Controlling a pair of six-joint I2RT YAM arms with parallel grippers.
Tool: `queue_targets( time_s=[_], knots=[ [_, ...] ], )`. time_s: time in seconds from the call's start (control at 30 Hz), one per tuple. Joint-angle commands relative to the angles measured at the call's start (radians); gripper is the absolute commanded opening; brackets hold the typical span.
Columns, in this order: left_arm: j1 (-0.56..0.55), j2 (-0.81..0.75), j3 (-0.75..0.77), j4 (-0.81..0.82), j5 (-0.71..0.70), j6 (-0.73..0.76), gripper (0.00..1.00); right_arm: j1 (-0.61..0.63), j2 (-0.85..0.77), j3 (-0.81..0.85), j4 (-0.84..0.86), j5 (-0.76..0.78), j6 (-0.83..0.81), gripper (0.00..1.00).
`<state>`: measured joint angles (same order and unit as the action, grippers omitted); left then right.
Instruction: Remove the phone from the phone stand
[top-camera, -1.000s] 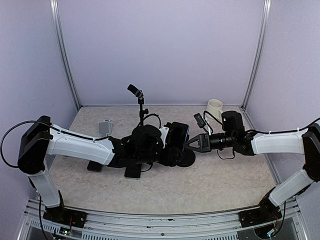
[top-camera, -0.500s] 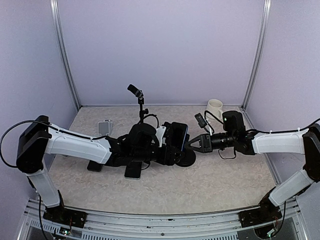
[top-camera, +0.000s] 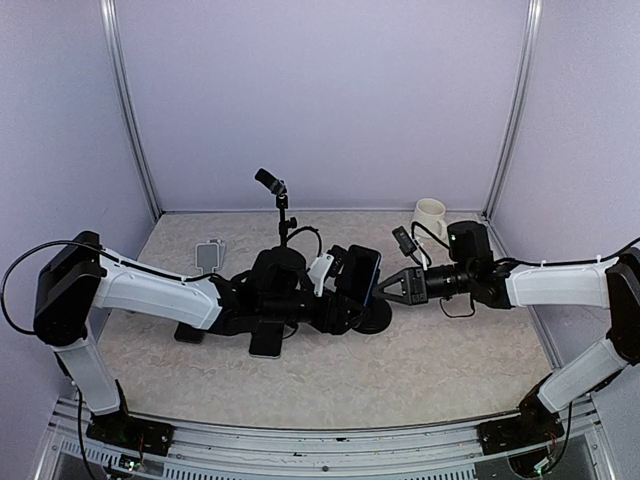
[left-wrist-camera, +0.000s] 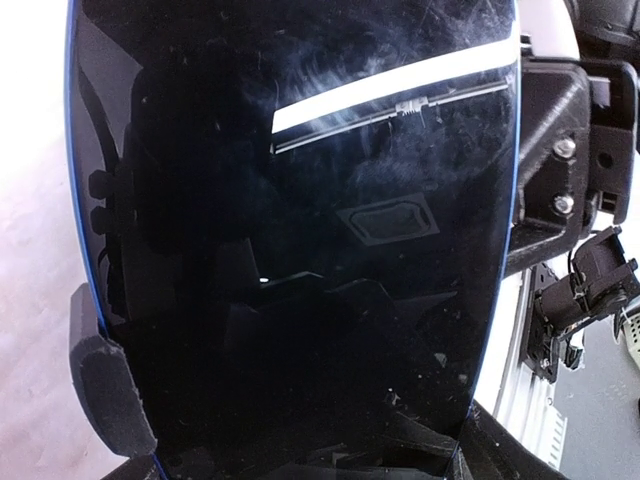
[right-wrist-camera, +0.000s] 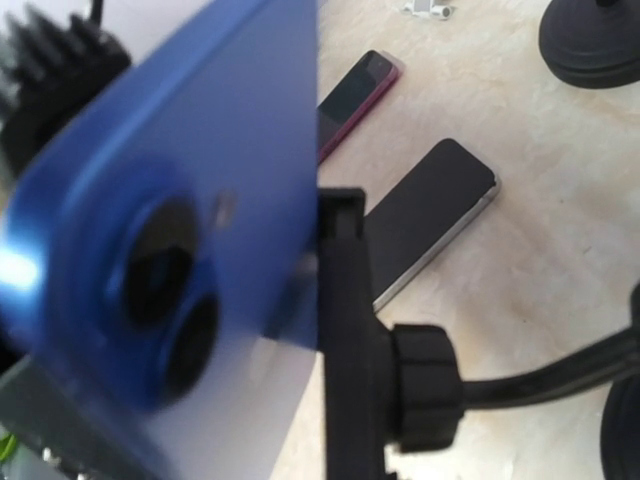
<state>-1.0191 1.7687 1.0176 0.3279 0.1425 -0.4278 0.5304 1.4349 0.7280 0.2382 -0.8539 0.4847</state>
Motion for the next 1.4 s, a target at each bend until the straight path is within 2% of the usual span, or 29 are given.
queue_targets(
  time_s=[0.0,0.17,0.27,0.43,0.67,0.9,1.37],
  knots=[
    [-0.021,0.027,0.08,0.051,-0.009,0.046,0.14,-0.032,-0.006,-0.016,-0.059,0.017,0.027,0.0],
    [-0.059,0.039,0.118,0.086,0.069,0.081,0.14,-0.032,0.003,-0.011,-0.039,0.05,0.037,0.0],
    [-0.09,0.045,0.132,0.077,0.069,0.121,0.14,-0.032,0.011,-0.013,-0.018,0.064,0.05,0.0],
    [-0.095,0.009,0.083,0.127,0.064,0.097,0.13,-0.032,0.012,-0.004,0.002,0.082,0.062,0.0],
    [-0.09,-0.181,-0.065,0.144,-0.11,0.091,0.13,-0.041,0.038,0.077,0.001,0.093,0.051,0.0],
    [-0.088,-0.372,-0.229,0.13,-0.284,0.091,0.13,-0.086,0.131,0.192,0.04,0.072,0.068,0.0],
    [-0.086,-0.469,-0.328,0.064,-0.404,0.023,0.13,-0.106,0.379,0.466,0.073,0.068,0.106,0.0]
  ],
)
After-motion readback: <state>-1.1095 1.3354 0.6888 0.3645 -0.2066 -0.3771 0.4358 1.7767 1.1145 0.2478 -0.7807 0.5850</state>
